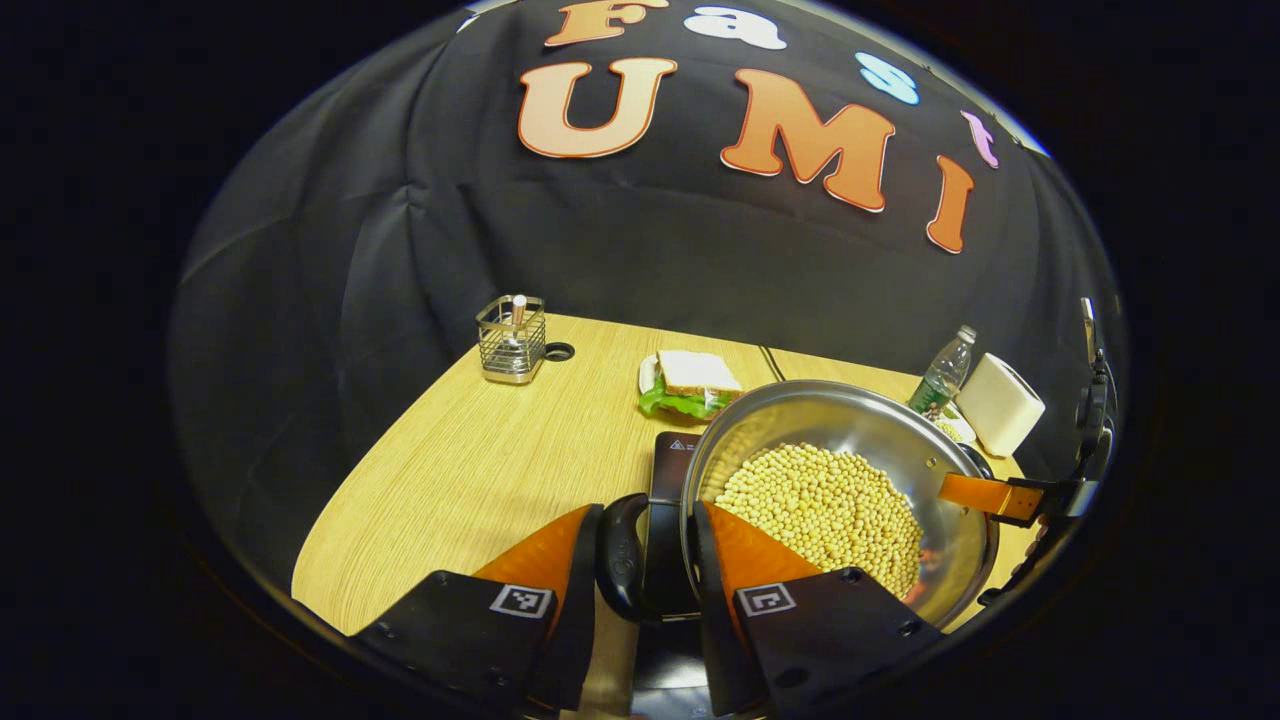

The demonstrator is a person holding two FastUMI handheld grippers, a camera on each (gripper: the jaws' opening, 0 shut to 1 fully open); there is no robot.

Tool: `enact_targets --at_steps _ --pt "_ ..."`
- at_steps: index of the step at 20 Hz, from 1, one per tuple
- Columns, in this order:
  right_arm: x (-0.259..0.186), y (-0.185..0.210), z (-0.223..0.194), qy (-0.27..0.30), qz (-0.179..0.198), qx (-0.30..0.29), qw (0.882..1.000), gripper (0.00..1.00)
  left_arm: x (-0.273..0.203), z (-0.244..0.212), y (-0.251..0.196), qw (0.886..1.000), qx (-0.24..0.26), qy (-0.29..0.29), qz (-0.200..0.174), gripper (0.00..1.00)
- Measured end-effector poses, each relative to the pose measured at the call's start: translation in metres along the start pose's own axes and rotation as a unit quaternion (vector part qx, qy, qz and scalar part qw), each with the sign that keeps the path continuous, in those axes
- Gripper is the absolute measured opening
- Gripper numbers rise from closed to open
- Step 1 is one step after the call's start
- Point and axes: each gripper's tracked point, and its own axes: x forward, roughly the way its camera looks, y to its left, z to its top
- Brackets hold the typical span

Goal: First push the handle of the pot to place it horizontally, then grasp the pot with both hands and set it on the induction cooktop.

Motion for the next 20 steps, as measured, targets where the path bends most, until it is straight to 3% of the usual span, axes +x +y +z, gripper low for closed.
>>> enact_targets --at_steps 8,15,17,18,20 --pt "0.001 -0.003 -0.007 0.009 0.001 0.008 1.0 0.44 0.004 -0.004 0.0 1.0 0.001 0.006 -0.008 0.55" --pt "-0.006 -0.005 0.002 -0.008 0.006 0.008 1.0 0.66 -0.003 0.0 0.001 1.0 -0.015 -0.01 0.007 0.65" --pt "-0.011 -0.008 -0.001 0.001 0.007 0.007 1.0 0.82 -0.011 0.004 0.005 1.0 -0.01 -0.014 0.024 0.84" --pt "-0.016 -0.009 0.001 -0.001 0.008 0.005 1.0 0.9 -0.015 0.009 0.006 0.999 -0.008 -0.022 0.033 1.0" --pt "-0.027 -0.014 0.013 -0.017 0.013 0.007 1.0 0.95 -0.03 0.028 0.005 0.998 0.001 -0.053 0.042 0.97"
